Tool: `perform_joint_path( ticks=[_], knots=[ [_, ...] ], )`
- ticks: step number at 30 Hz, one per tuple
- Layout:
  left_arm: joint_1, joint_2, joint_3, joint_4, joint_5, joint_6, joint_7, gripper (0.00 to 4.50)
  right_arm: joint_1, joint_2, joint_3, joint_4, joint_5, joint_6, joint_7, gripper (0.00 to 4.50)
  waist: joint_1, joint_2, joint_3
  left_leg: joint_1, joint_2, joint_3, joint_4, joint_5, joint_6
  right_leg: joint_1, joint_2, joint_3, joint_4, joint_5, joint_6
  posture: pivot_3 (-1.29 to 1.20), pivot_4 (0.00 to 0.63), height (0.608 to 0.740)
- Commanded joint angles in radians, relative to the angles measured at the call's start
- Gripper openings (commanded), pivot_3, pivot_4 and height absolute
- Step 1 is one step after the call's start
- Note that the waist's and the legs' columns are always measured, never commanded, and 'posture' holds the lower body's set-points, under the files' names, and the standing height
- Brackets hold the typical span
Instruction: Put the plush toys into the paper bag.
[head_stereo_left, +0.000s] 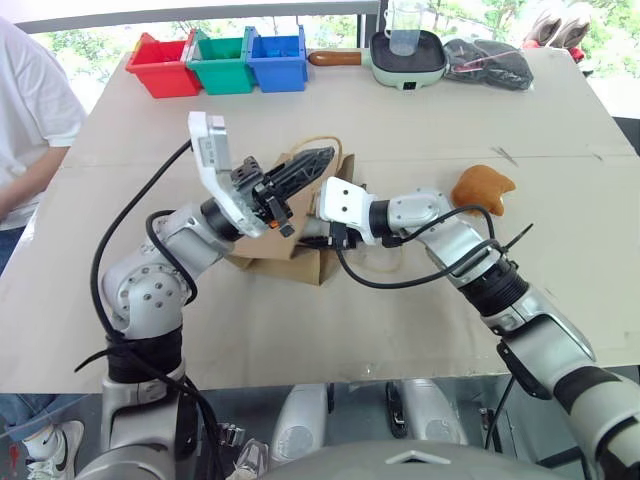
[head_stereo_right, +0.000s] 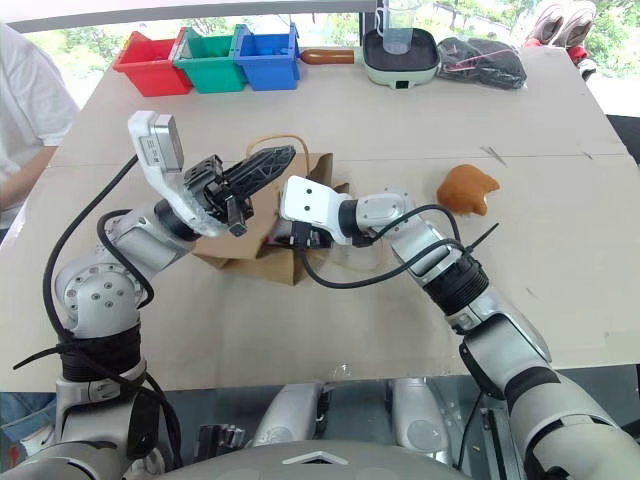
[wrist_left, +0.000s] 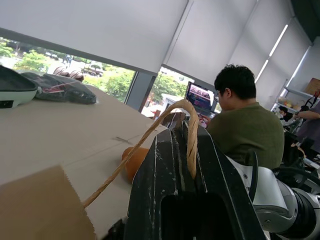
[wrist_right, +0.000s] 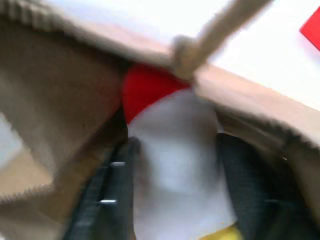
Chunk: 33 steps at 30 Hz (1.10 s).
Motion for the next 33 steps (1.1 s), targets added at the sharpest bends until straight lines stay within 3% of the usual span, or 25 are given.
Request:
perform_joint_path(
  ticks=[1,7,9,12,16,18,23,27,33],
  knots=[
    [0.017,0.022,0.054,-0.056,-0.007,-0.021,0.006,0.0,0.058,-0.08,-0.115,-0.131,0.03,0.02,0.012,2.52,0.006,0.0,0.0,0.0,0.0,0.0,0.0,0.0,0.0,0.0,0.0,0.0,0.0,0.0,0.0,0.0,0.15,0.74],
    [0.033,0.02,0.074,-0.069,-0.002,-0.036,0.024,0.0,0.169,-0.239,-0.376,-0.325,0.147,0.246,-0.031,2.52,0.005,0.0,0.0,0.0,0.0,0.0,0.0,-0.001,0.002,0.0,-0.001,0.0,0.001,0.0,0.0,0.0,0.15,0.74],
    [0.029,0.015,0.073,-0.066,0.004,-0.046,0.031,0.0,0.176,-0.311,-0.435,-0.278,0.096,0.277,-0.086,2.52,0.006,0.0,0.0,0.0,0.0,0.0,0.0,-0.002,0.003,0.001,-0.001,0.0,0.001,0.0,0.0,0.0,0.15,0.74],
    [0.026,0.01,0.069,-0.064,0.012,-0.06,0.038,0.0,0.167,-0.365,-0.428,-0.191,0.019,0.3,-0.142,2.52,0.004,0.0,0.0,0.001,-0.001,0.001,0.0,-0.002,0.004,0.001,-0.001,0.001,0.001,0.0,0.0,0.0,0.15,0.74],
    [0.004,0.005,0.064,-0.049,0.022,-0.074,0.039,0.0,0.121,-0.422,-0.327,0.025,-0.104,0.398,-0.154,2.52,-0.002,0.0,0.0,0.002,0.0,0.003,0.0,-0.002,0.004,0.001,0.001,0.001,0.001,0.0,0.0,0.0,0.15,0.74],
    [-0.007,0.003,0.064,-0.047,0.017,-0.076,0.043,0.0,0.092,-0.387,-0.33,0.106,-0.102,0.384,-0.166,2.02,-0.009,0.0,0.0,0.001,0.0,0.004,0.0,-0.002,0.004,0.001,0.0,0.002,0.001,0.0,0.0,0.0,0.15,0.74],
    [-0.09,-0.071,0.107,-0.05,-0.157,-0.05,0.168,0.0,0.078,-0.359,-0.334,0.159,-0.136,0.345,-0.198,0.03,0.0,0.0,0.0,0.002,0.0,0.003,0.001,-0.002,0.004,0.002,0.001,0.002,0.001,0.0,0.0,0.0,0.15,0.74],
    [-0.093,-0.082,0.124,-0.051,-0.214,-0.039,0.222,0.0,0.116,-0.366,-0.388,0.03,-0.108,0.349,-0.201,0.03,0.0,-0.001,-0.001,0.001,0.0,0.003,0.002,-0.002,0.003,0.002,-0.001,0.002,0.0,0.0,0.001,0.0,0.15,0.74],
    [0.016,-0.032,0.115,-0.092,-0.192,-0.022,0.182,0.0,0.085,-0.303,-0.536,-0.348,0.088,0.49,-0.191,0.03,-0.011,0.002,0.001,0.001,0.001,0.003,0.0,-0.002,0.003,0.0,0.002,0.004,0.001,0.0,0.001,0.0,0.15,0.74]
  ],
)
